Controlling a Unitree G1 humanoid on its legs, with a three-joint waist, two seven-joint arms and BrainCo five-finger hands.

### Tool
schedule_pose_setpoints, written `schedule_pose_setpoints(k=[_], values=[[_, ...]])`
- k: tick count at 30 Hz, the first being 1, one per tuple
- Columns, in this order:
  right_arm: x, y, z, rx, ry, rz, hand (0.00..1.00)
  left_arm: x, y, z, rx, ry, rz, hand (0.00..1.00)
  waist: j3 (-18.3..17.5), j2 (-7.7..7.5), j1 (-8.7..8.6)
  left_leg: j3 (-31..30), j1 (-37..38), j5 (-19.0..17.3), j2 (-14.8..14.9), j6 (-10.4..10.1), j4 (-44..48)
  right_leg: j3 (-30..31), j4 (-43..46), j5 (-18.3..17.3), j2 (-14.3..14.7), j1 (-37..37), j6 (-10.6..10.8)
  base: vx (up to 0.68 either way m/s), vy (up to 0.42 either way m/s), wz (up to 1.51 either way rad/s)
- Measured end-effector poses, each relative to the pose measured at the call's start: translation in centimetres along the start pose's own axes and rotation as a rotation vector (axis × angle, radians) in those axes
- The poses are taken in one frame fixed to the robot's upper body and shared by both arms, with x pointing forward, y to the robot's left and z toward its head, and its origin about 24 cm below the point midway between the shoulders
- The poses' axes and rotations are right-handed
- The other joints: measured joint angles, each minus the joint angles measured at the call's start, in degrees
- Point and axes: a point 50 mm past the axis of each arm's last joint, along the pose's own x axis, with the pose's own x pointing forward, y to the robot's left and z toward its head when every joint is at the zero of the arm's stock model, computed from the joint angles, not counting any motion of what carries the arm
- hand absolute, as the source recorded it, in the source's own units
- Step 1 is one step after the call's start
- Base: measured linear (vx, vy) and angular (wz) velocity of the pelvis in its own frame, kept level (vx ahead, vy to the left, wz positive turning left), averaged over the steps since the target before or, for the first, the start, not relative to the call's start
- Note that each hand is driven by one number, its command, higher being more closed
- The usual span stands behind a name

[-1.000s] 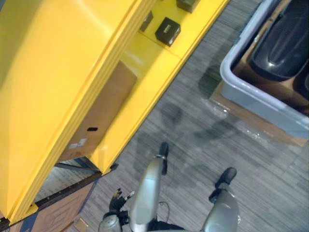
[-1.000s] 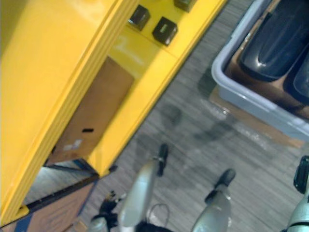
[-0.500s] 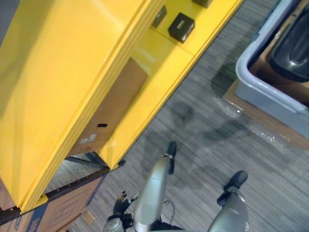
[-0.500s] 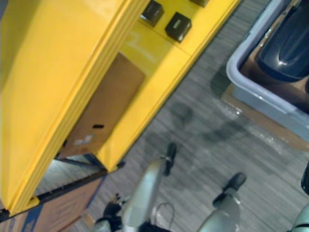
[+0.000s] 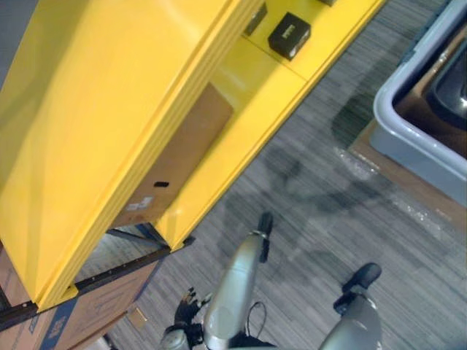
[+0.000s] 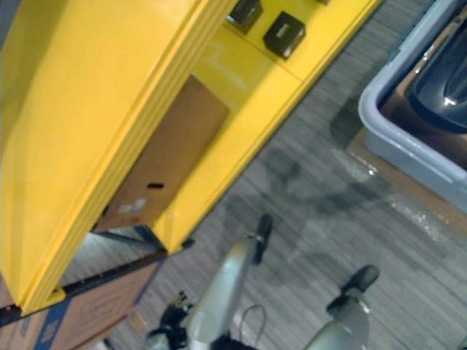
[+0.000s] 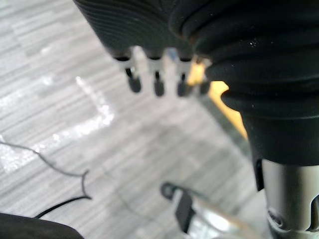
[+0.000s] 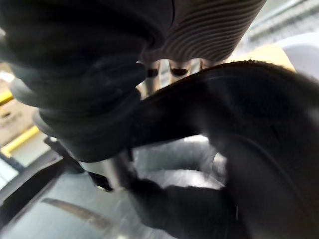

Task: Walk over and take plastic housings, then place them on the shelf

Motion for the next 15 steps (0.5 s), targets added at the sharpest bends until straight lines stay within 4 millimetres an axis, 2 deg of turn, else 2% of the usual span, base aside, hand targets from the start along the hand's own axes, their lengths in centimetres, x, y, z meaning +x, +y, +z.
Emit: schedule_pose_setpoints(k=[3, 6, 9, 13, 14, 15], values=[[-0.1, 0.4, -0.2, -0.021, -0.008, 0.006, 1.00, 0.0, 0.0, 0.3, -0.006, -0.012, 0.004, 0.00, 0.04, -0.06, -0.21, -0.03, 0.08, -0.05, 0.20, -0.08, 0.32, 0.00, 0.14, -0.02, 0.16, 0.17, -0.04, -0.01, -0.007, -0.01], [-0.7, 1.9, -0.9, -0.035, -0.004, 0.044, 1.00, 0.1, 0.1, 0.7, -0.007, -0.036, 0.012, 0.00, 0.25, -0.34, -1.14, 0.29, 1.48, -0.52, 0.52, -0.09, 0.74, 0.01, 0.13, -0.06, 0.41, 1.68, -0.10, -0.02, -0.016, -0.05], [-1.5, 3.4, -1.4, -0.148, -0.079, 0.056, 1.00, 0.1, 0.1, 1.8, -0.031, -0.090, 0.034, 0.00, 0.78, -1.07, -1.99, 0.89, 3.12, -0.83, 0.83, -0.01, 0.51, 0.08, -0.24, -0.11, 0.44, 3.10, -0.20, -0.02, -0.013, -0.08], [-3.3, 6.1, -1.3, -0.173, -0.152, 0.112, 1.00, 0.3, 0.4, 3.8, -0.169, -0.169, 0.059, 0.00, 2.47, -3.41, -4.41, 1.29, 5.24, -0.80, 1.24, -0.03, -0.36, 0.18, -2.07, 0.30, 1.01, 5.40, -0.12, 0.00, -0.025, -0.05], [-3.7, 6.5, -1.3, -0.171, -0.162, 0.121, 1.00, 0.3, 0.6, 4.3, -0.188, -0.188, 0.065, 0.00, 3.03, -4.20, -4.81, 1.39, 6.39, -0.80, 1.40, -0.05, -0.89, 0.16, -2.55, 0.33, 1.15, 6.32, -0.14, 0.04, -0.058, -0.04], [-4.4, 7.2, -0.9, -0.158, -0.192, 0.132, 1.00, 0.3, 1.0, 5.4, -0.239, -0.228, 0.071, 0.00, 4.12, -5.78, -5.65, 1.53, 8.20, -0.67, 1.62, -0.26, -1.92, 0.12, -3.21, 0.35, 1.45, 7.84, -0.18, 0.04, -0.054, -0.04]])
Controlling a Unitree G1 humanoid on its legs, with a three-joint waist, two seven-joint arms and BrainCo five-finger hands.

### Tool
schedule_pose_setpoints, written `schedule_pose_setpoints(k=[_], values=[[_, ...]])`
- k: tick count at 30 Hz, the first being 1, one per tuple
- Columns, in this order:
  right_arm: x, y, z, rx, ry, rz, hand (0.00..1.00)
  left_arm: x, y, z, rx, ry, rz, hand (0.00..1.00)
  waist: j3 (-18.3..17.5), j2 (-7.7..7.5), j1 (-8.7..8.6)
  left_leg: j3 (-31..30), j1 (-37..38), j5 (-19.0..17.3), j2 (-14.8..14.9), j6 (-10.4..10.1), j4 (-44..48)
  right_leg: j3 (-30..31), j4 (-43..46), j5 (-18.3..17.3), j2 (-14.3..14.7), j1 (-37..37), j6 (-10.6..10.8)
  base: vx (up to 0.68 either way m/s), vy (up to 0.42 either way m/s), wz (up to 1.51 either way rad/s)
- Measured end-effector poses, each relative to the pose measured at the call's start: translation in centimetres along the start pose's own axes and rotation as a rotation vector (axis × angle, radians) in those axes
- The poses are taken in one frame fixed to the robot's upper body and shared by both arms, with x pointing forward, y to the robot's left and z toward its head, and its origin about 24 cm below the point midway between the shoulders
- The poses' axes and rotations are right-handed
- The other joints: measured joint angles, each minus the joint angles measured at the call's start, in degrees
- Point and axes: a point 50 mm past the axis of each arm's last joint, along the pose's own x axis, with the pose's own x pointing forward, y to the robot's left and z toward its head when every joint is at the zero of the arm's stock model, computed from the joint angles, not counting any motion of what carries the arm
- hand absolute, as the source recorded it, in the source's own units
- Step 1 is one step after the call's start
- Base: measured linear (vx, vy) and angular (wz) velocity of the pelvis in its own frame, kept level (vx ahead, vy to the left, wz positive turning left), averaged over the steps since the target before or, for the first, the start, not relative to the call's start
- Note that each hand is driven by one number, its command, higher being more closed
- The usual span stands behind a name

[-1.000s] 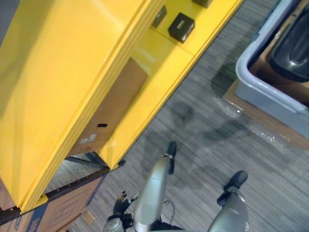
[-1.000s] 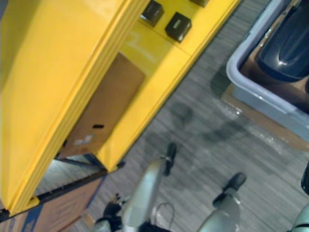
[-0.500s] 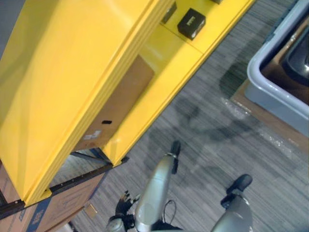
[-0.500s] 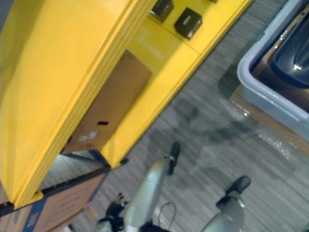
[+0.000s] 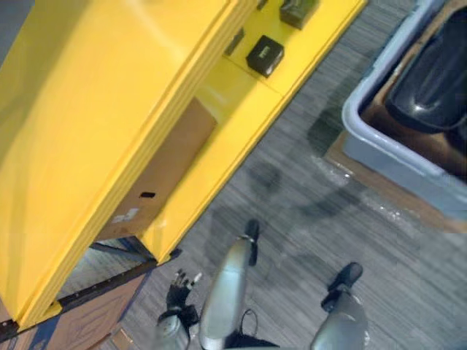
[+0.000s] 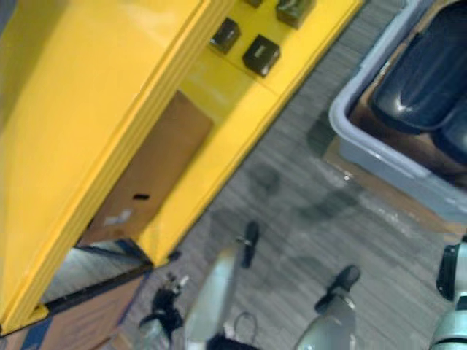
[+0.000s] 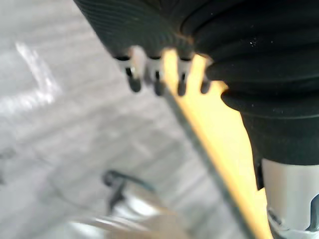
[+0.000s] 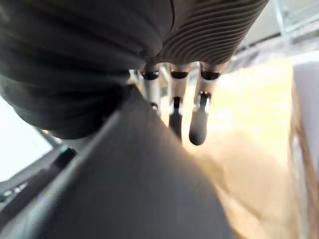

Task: Walk over and take plastic housings, then place them on the shelf

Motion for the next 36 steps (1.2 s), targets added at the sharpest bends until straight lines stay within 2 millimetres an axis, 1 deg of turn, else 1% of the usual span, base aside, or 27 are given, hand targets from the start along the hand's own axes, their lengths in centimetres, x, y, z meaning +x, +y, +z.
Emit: schedule_pose_setpoints(k=[1, 2, 3, 4, 6, 7, 9, 10, 11, 13, 14, 15, 16, 17, 19, 21, 22, 24, 25, 27, 28, 29, 31, 32, 33, 34, 36], values=[[-0.1, 0.1, 0.1, 0.002, -0.006, 0.001, 1.00, 0.0, 0.0, 0.2, -0.006, -0.010, 0.000, 0.00, 0.27, -0.40, -0.24, 0.04, 0.28, 0.02, 0.03, -0.03, -0.16, -0.03, -0.05, 0.00, 0.04, 0.24, -0.01, 0.02, -0.050, -0.02], [-0.5, 0.5, 0.6, 0.011, -0.038, 0.004, 1.00, 0.2, 0.1, 1.1, -0.040, -0.041, 0.004, 0.00, 1.23, -1.84, -0.77, 0.16, 1.70, 0.10, 0.24, -0.17, -0.98, -0.04, -0.13, -0.01, 0.22, 1.23, -0.02, 0.03, -0.058, -0.05], [-0.8, 0.8, 0.8, 0.028, -0.059, 0.015, 1.00, 0.4, 0.2, 2.2, -0.074, -0.082, 0.008, 0.00, 1.68, -3.64, -0.98, 0.80, 3.17, 0.16, 0.68, -0.28, -1.74, -0.04, -0.42, 0.00, 0.40, 2.25, -0.04, 0.04, -0.057, -0.08], [-1.0, 1.0, 0.8, 0.046, -0.059, 0.015, 1.00, 0.4, 0.2, 2.6, -0.084, -0.097, 0.008, 0.00, 1.73, -4.14, -1.05, 0.99, 3.74, 0.17, 0.83, -0.28, -1.94, -0.04, -0.70, 0.01, 0.50, 2.83, -0.05, 0.05, -0.060, -0.08], [-1.8, 1.8, 0.9, 0.085, -0.071, 0.024, 1.00, 0.4, 0.2, 4.3, -0.116, -0.165, 0.011, 0.00, 1.77, -5.63, -1.57, 1.22, 6.63, 0.26, 0.82, -0.38, -3.44, -0.17, -1.39, 0.03, 0.56, 5.24, -0.08, 0.05, -0.034, 0.01], [-2.1, 2.1, 0.8, 0.088, -0.076, 0.031, 1.00, 0.3, 0.2, 4.8, -0.124, -0.186, 0.011, 0.00, 1.63, -6.14, -1.72, 1.29, 7.39, 0.37, 0.81, -0.52, -3.90, -0.21, -1.50, 0.04, 0.56, 5.83, -0.10, 0.05, -0.034, 0.02], [-3.2, 3.5, 0.3, 0.111, -0.076, 0.073, 1.00, -0.2, 0.8, 6.3, -0.155, -0.255, 0.027, 0.00, 1.32, -8.31, -2.16, 1.43, 10.42, 0.87, 0.91, -1.18, -6.27, -0.37, -2.31, 0.09, 0.78, 8.03, -0.17, 0.04, -0.045, 0.00], [-3.4, 3.5, 0.1, 0.117, -0.075, 0.074, 1.00, -0.3, 0.9, 6.7, -0.162, -0.270, 0.028, 0.00, 1.33, -8.70, -2.17, 1.36, 10.97, 1.01, 0.97, -1.31, -6.81, -0.52, -2.57, 0.10, 0.91, 8.56, -0.18, 0.02, -0.055, 0.05], [-3.6, 3.7, -0.5, 0.113, -0.067, 0.070, 1.00, -0.4, 0.9, 7.3, -0.172, -0.298, 0.027, 0.00, 1.20, -9.61, -2.14, 1.29, 12.05, 1.56, 0.96, -1.58, -8.04, -1.19, -3.12, 0.09, 0.97, 9.48, -0.20, 0.01, -0.049, 0.08], [-4.1, 4.0, -1.3, 0.116, -0.048, 0.071, 1.00, -1.0, 0.7, 8.3, -0.191, -0.343, 0.025, 0.00, 0.87, -10.73, -2.20, 1.25, 13.38, 2.46, 0.98, -1.82, -9.78, -1.66, -3.82, 0.27, 1.13, 10.55, -0.47, 0.01, -0.055, 0.07], [-4.4, 4.2, -1.6, 0.126, -0.038, 0.067, 1.00, -1.3, 0.4, 8.8, -0.199, -0.368, 0.015, 0.00, 0.82, -10.94, -2.19, 1.24, 14.34, 2.69, 1.10, -1.94, -10.47, -1.68, -4.13, 0.49, 1.32, 11.29, -0.78, -0.01, -0.052, 0.02], [-4.9, 4.4, -1.8, 0.143, -0.036, 0.056, 1.00, -1.9, -0.2, 10.2, -0.212, -0.426, -0.014, 0.00, 0.76, -11.05, -2.19, 1.30, 16.01, 3.17, 1.29, -2.17, -11.76, -1.72, -4.48, 0.90, 1.58, 12.45, -1.35, -0.02, -0.033, -0.01], [-5.1, 4.4, -1.8, 0.149, -0.043, 0.050, 1.00, -2.2, -0.5, 10.9, -0.221, -0.456, -0.031, 0.00, 0.68, -11.15, -2.22, 1.34, 16.53, 3.39, 1.33, -2.20, -12.21, -1.79, -4.71, 1.01, 1.66, 12.90, -1.50, -0.04, -0.027, -0.03], [-5.7, 4.5, -1.9, 0.150, -0.070, 0.044, 1.00, -2.9, -1.0, 12.4, -0.232, -0.523, -0.057, 0.00, -0.24, -12.00, -2.26, 1.55, 17.02, 3.96, 1.32, -2.29, -13.34, -1.83, -5.27, 1.02, 1.70, 12.99, -1.51, -0.03, -0.023, -0.01], [-6.5, 4.7, -1.7, 0.160, -0.111, 0.041, 1.00, -3.8, -1.5, 14.4, -0.211, -0.616, -0.079, 0.00, -1.41, -13.24, -2.51, 1.69, 17.73, 4.87, 1.15, -2.69, -15.28, -2.02, -6.28, 1.02, 1.77, 13.27, -1.51, 0.00, -0.021, -0.01], [-8.1, 4.7, -1.0, 0.160, -0.213, 0.038, 1.00, -4.9, -2.8, 16.7, -0.134, -0.720, -0.134, 0.00, -3.13, -14.37, -3.51, 2.01, 19.90, 5.99, 0.99, -2.97, -17.81, -2.23, -7.31, 1.06, 1.77, 14.79, -1.49, -0.02, -0.050, 0.01], [-8.6, 4.7, -1.0, 0.157, -0.238, 0.040, 1.00, -5.2, -3.1, 17.1, -0.115, -0.737, -0.150, 0.00, -4.21, -14.65, -3.79, 2.11, 20.17, 6.14, 0.96, -3.03, -18.36, -2.44, -7.61, 1.07, 1.77, 14.96, -1.47, -0.01, -0.032, -0.02], [-10.3, 4.6, -1.4, 0.114, -0.334, 0.032, 1.00, -6.0, -5.0, 18.7, -0.010, -0.799, -0.246, 0.00, -8.55, -15.30, -4.12, 2.63, 21.37, 6.84, 0.97, -3.24, -20.53, -2.54, -8.07, 1.11, 1.78, 15.08, -1.51, 0.03, -0.022, -0.05], [-10.6, 4.7, -1.4, 0.108, -0.353, 0.031, 1.00, -6.1, -5.6, 19.1, 0.015, -0.813, -0.273, 0.00, -9.14, -15.35, -4.25, 2.74, 21.91, 6.98, 0.98, -3.29, -20.95, -2.51, -8.07, 1.17, 1.78, 15.29, -1.58, 0.04, -0.016, -0.04], [-11.8, 5.3, -1.3, 0.070, -0.419, 0.043, 1.00, -6.2, -7.5, 20.2, 0.113, -0.829, -0.374, 0.00, -10.73, -15.47, -5.33, 3.30, 25.09, 7.84, 0.99, -3.31, -23.52, -2.40, -8.72, 1.96, 1.88, 17.10, -2.03, 0.01, -0.002, -0.12], [-12.1, 5.5, -1.4, 0.055, -0.438, 0.051, 1.00, -6.1, -7.9, 20.3, 0.133, -0.822, -0.393, 0.00, -11.53, -15.62, -5.43, 3.95, 25.67, 8.23, 1.03, -3.23, -24.47, -2.19, -9.10, 2.38, 1.90, 17.05, -2.25, 0.00, 0.005, -0.28], [-12.8, 5.7, -1.3, 0.043, -0.488, 0.069, 1.00, -6.0, -8.8, 20.6, 0.180, -0.811, -0.439, 0.00, -12.52, -15.61, -5.49, 4.98, 27.00, 8.95, 1.01, -3.19, -26.27, -1.62, -9.81, 3.26, 1.93, 17.09, -2.49, 0.00, 0.015, -0.34], [-14.0, 6.0, -1.2, 0.038, -0.570, 0.110, 1.00, -5.9, -10.1, 21.1, 0.243, -0.806, -0.490, 0.00, -13.53, -15.60, -6.44, 5.94, 28.55, 10.03, 0.94, -2.99, -28.65, -1.53, -10.44, 4.44, 1.94, 17.11, -2.73, -0.01, 0.025, -0.26], [-14.8, 6.2, -1.1, 0.036, -0.624, 0.142, 1.00, -5.8, -10.9, 21.3, 0.280, -0.790, -0.529, 0.00, -14.09, -15.62, -7.21, 6.33, 29.65, 10.81, 0.86, -2.95, -30.27, -1.49, -10.59, 5.01, 1.95, 17.15, -3.01, -0.02, 0.031, -0.23], [-15.5, 6.4, -1.1, 0.026, -0.674, 0.169, 1.00, -5.5, -11.6, 21.4, 0.303, -0.767, -0.554, 0.00, -14.70, -15.84, -7.39, 7.49, 31.13, 11.56, 0.81, -2.84, -32.11, -1.36, -10.70, 5.25, 1.89, 17.16, -3.06, -0.02, 0.027, -0.26], [-15.9, 6.4, -1.1, 0.023, -0.704, 0.185, 1.00, -5.3, -11.9, 21.4, 0.312, -0.748, -0.563, 0.00, -15.02, -15.89, -7.43, 7.80, 31.75, 11.79, 0.74, -2.86, -32.74, -1.29, -10.77, 5.35, 1.86, 17.19, -3.01, -0.01, 0.015, -0.28], [-17.0, 6.8, -0.7, 0.022, -0.795, 0.229, 1.00, -4.4, -12.4, 20.9, 0.335, -0.678, -0.585, 0.00, -16.27, -15.92, -8.42, 8.37, 32.88, 12.51, 0.67, -2.85, -34.26, -1.07, -10.92, 5.42, 1.86, 17.32, -2.99, -0.01, -0.003, -0.15]])
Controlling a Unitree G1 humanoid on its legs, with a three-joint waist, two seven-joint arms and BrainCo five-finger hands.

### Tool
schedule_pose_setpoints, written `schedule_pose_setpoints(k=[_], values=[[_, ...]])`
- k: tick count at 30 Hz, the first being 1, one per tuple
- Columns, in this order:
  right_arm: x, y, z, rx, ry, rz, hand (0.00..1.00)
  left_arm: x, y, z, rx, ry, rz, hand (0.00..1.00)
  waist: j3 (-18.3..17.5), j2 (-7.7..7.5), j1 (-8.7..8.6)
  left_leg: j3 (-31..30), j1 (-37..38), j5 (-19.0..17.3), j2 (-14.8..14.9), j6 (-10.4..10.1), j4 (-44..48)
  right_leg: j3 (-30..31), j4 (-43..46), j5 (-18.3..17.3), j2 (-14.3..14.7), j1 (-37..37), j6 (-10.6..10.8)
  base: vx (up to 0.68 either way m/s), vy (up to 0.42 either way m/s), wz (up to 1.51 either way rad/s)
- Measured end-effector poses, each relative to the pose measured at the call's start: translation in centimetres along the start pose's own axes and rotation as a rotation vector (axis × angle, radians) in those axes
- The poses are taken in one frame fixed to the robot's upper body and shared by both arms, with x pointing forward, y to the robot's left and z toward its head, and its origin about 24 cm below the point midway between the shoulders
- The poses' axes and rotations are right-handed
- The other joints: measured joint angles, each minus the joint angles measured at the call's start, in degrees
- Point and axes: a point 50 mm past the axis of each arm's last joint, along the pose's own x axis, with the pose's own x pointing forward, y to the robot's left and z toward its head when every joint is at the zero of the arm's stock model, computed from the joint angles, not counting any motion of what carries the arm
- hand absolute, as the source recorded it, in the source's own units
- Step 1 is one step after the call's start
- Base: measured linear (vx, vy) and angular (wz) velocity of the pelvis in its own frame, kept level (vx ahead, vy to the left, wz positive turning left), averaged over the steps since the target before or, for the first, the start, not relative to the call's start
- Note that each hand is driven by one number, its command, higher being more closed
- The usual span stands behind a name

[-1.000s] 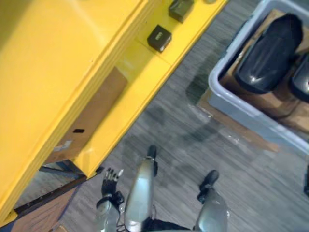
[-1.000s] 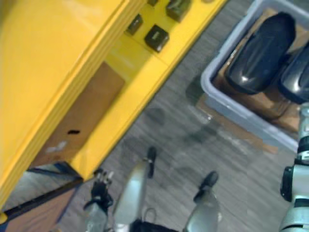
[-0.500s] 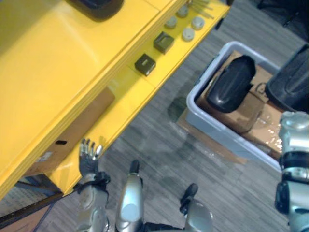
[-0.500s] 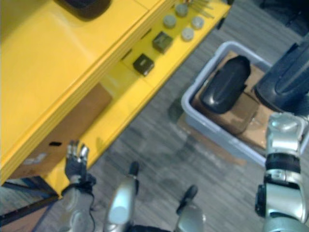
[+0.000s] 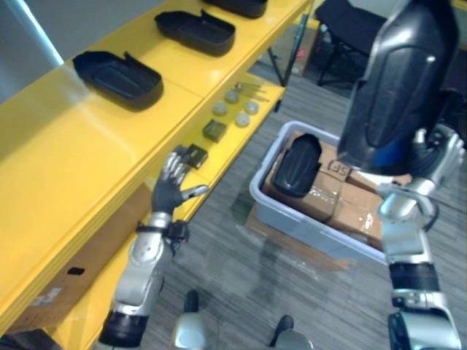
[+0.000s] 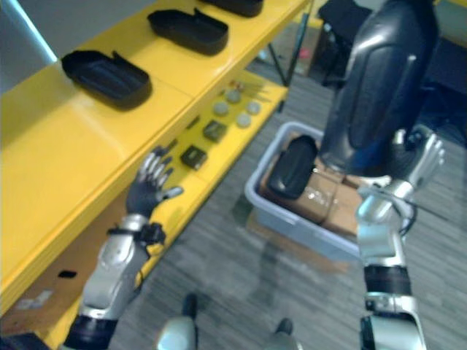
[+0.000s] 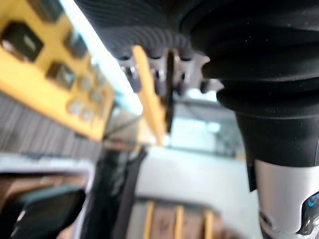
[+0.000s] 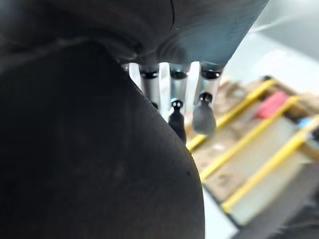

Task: Walk over and take plastic housings, then place them on the shelf

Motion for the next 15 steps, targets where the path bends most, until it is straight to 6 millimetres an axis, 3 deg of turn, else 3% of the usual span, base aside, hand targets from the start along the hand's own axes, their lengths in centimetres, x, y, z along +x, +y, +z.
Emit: schedule_pose_setpoints(k=[4, 7, 15], values=[[-0.6, 0.5, 2.3, 0.032, -0.180, 0.030, 1.00, 0.7, -0.9, -2.0, -0.097, 0.141, -0.044, 0.00, -1.27, 0.46, -1.51, 0.74, 2.44, 1.17, -0.03, -0.05, -2.45, 0.70, -0.22, 0.00, 0.11, 0.94, 0.00, -0.03, -0.014, -0.09], [-1.0, 0.8, 2.8, 0.034, -0.232, 0.052, 1.00, 0.7, -1.1, -3.0, -0.129, 0.199, -0.050, 0.00, -2.97, 0.49, -1.71, 0.89, 3.00, 2.21, -0.13, -0.02, -4.10, 0.78, -0.65, -0.01, 0.23, 0.97, 0.01, -0.04, -0.012, -0.01], [-2.6, 2.2, 4.4, 0.081, -0.364, 0.159, 1.00, 0.7, -1.5, -4.6, -0.177, 0.279, -0.077, 0.00, -3.49, 0.60, -1.80, 1.00, 2.93, 3.37, -0.18, -0.27, -4.58, 0.00, -1.31, -1.51, 0.27, 1.11, 0.15, -0.08, -0.025, -0.02]])
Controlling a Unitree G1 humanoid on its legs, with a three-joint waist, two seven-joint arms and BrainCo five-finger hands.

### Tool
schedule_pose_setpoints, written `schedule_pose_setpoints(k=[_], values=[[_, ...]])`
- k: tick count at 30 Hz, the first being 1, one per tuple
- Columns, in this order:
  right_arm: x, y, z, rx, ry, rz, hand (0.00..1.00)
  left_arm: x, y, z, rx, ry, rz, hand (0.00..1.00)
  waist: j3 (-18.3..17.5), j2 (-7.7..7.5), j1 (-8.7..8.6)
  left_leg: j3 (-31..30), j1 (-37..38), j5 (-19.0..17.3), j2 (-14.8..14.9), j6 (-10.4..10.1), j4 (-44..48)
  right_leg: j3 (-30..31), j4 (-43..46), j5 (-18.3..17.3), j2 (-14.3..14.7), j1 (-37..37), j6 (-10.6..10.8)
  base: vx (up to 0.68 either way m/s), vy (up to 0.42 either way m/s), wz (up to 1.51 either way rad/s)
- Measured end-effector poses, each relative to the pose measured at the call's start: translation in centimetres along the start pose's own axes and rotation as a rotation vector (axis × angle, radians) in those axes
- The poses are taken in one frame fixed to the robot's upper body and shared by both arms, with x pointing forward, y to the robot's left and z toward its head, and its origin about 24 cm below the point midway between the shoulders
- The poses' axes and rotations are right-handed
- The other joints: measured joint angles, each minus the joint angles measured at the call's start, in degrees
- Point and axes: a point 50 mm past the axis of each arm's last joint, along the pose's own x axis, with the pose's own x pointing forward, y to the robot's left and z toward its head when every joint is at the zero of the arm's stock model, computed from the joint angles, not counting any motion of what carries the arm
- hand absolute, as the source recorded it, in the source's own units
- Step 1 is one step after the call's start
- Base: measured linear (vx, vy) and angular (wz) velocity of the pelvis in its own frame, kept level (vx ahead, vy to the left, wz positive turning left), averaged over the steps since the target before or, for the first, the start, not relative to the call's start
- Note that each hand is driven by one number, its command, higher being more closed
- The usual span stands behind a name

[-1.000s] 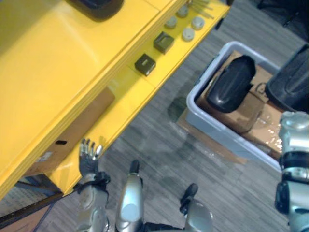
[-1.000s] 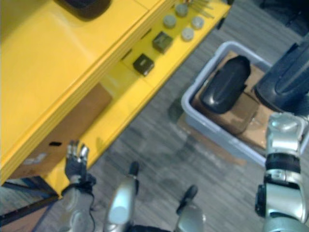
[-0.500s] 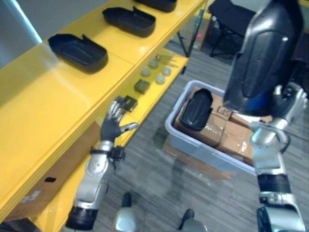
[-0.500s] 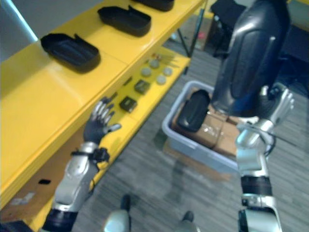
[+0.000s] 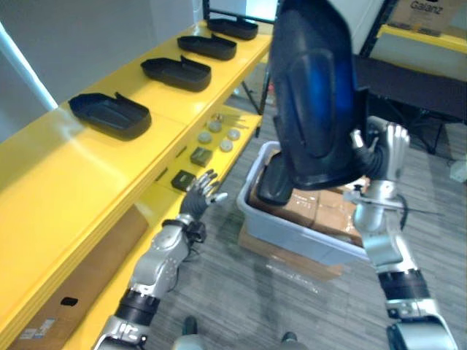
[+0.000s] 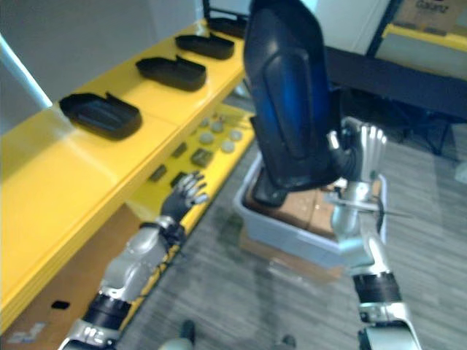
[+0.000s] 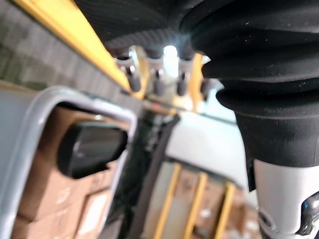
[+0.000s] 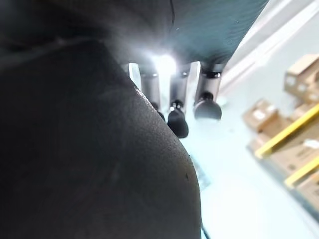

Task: Walk over and take plastic housings, then place them on the shelf

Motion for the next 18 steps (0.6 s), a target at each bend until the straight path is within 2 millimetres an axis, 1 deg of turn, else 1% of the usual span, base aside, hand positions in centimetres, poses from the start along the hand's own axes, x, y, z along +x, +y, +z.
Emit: schedule_pose_setpoints(k=[1, 3, 5, 8, 9, 11, 18], values=[[-0.2, 0.2, 0.1, 0.004, -0.002, 0.014, 1.00, 0.0, -0.1, -0.2, -0.002, 0.007, -0.002, 0.00, -0.10, 0.17, -0.02, -0.06, -0.04, 0.14, 0.12, -0.04, -0.02, -0.11, 0.00, -0.16, 0.12, 0.01, -0.22, -0.07, -0.044, 0.03], [-1.6, 1.2, 0.2, 0.023, 0.010, 0.079, 1.00, 0.1, -1.0, -0.7, -0.023, 0.028, -0.032, 0.00, -0.96, 0.74, 0.01, -0.21, -0.08, 0.40, 0.53, -0.22, -0.04, -0.27, -0.01, -0.34, 0.48, 0.03, -0.49, -0.05, -0.034, 0.02], [-2.5, 1.9, 0.5, 0.038, 0.015, 0.116, 1.00, 0.2, -1.5, -0.8, -0.052, 0.025, -0.042, 0.00, -1.51, 0.92, -0.03, -0.22, -0.10, 0.65, 0.64, -0.27, -0.05, -0.27, -0.10, -0.33, 0.59, 0.01, -0.50, 0.00, 0.000, 0.00], [-4.1, 3.0, 0.8, 0.033, -0.006, 0.189, 1.00, 0.3, -1.9, -1.9, -0.047, 0.064, -0.055, 0.00, -3.40, 0.53, -0.19, -0.47, -0.86, 0.77, 1.08, -0.46, -0.06, -0.40, -0.97, -0.27, 1.20, -0.16, -0.44, 0.00, -0.006, 0.01], [-4.3, 3.1, 1.0, 0.040, -0.011, 0.198, 1.00, 0.3, -1.9, -2.1, -0.046, 0.072, -0.054, 0.00, -3.70, 0.42, -0.21, -0.55, -1.08, 0.82, 1.23, -0.54, -0.06, -0.48, -1.03, -0.21, 1.38, -0.30, -0.38, 0.00, -0.031, 0.04], [-5.1, 4.2, 1.5, 0.050, -0.032, 0.249, 1.00, 0.3, -1.9, -2.7, -0.040, 0.087, -0.054, 0.00, -4.13, -0.17, -0.18, -0.74, -1.07, 0.95, 1.70, -0.75, -0.05, -0.53, -1.11, -0.09, 1.88, -0.15, -0.25, -0.01, -0.035, 0.03], [-7.1, 6.3, 2.1, 0.047, -0.056, 0.361, 1.00, 0.4, -3.0, -2.9, -0.055, 0.083, -0.091, 0.00, -4.75, -1.10, 0.09, -1.09, -1.08, 0.96, 1.63, -0.74, -0.03, -0.77, -1.38, -0.08, 1.87, 0.27, -0.23, -0.01, -0.004, 0.02]])
